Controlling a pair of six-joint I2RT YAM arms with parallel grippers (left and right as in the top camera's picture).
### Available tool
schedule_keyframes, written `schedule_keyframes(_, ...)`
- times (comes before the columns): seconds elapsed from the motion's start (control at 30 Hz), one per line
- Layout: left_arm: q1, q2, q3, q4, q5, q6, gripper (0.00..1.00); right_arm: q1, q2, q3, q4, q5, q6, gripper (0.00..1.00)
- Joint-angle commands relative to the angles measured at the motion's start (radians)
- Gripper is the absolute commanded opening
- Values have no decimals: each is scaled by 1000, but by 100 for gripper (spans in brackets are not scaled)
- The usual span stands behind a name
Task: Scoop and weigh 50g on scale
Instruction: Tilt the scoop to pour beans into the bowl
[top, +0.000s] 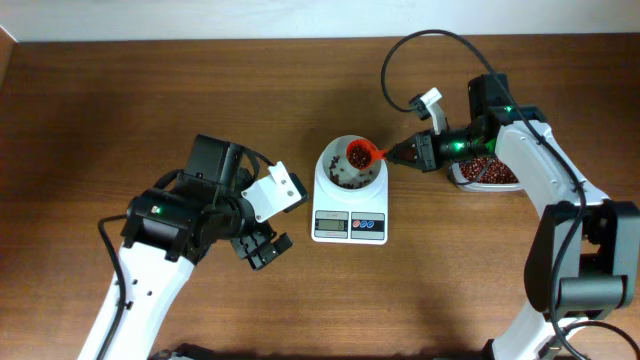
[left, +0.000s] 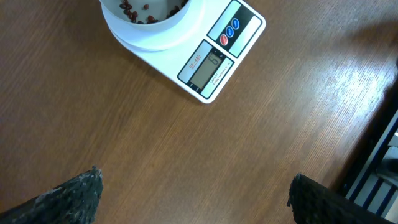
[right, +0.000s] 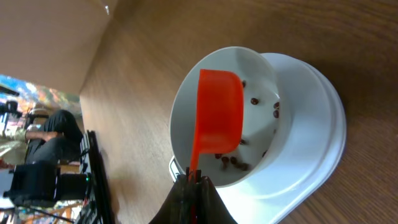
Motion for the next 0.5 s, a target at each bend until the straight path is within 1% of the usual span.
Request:
schedule_keyframes(0.0, 5, -4, 9, 2, -1, 16, 99, 15, 9, 7, 29, 16, 68, 4)
schedule_keyframes(0.03, 5, -4, 9, 1, -1, 16, 99, 18, 9, 7, 2, -77, -39, 4)
schedule_keyframes(0.07, 5, -4, 9, 2, -1, 16, 99, 19, 9, 7, 33, 42, 74, 4)
schedule_keyframes(0.1, 5, -4, 9, 2, -1, 16, 99, 19, 9, 7, 24, 24, 63, 4)
schedule_keyframes(0.13, 5, -4, 9, 2, -1, 16, 99, 19, 8, 7, -1, -76, -58, 4)
schedule_keyframes(0.17, 5, -4, 9, 2, -1, 16, 99, 19, 9, 7, 29, 42, 84, 4)
schedule_keyframes(0.2, 5, -4, 9, 2, -1, 16, 99, 21, 9, 7, 11, -63, -8, 4)
schedule_keyframes(0.23, 5, -4, 9, 2, -1, 16, 99, 20, 9, 7, 34, -46, 20, 4)
schedule_keyframes(0.27, 5, -4, 9, 2, -1, 16, 99, 21, 9, 7, 37, 0, 92, 4)
schedule_keyframes(0.3, 5, -4, 9, 2, -1, 16, 99, 21, 9, 7, 14, -91, -26, 4)
schedule_keyframes(0.33, 5, -4, 9, 1, -1, 16, 99, 21, 9, 7, 33, 7, 62, 4)
schedule_keyframes(0.37, 5, -4, 9, 2, -1, 16, 99, 22, 9, 7, 14, -10, 36, 4)
schedule_keyframes(0.4, 5, -4, 9, 2, -1, 16, 99, 25, 9, 7, 17, 19, 39, 4)
schedule_keyframes(0.43, 5, -4, 9, 2, -1, 16, 99, 26, 9, 7, 26, 95, 134, 4)
schedule_keyframes(0.47, 5, -4, 9, 2, -1, 16, 99, 27, 8, 7, -6, -65, -30, 4)
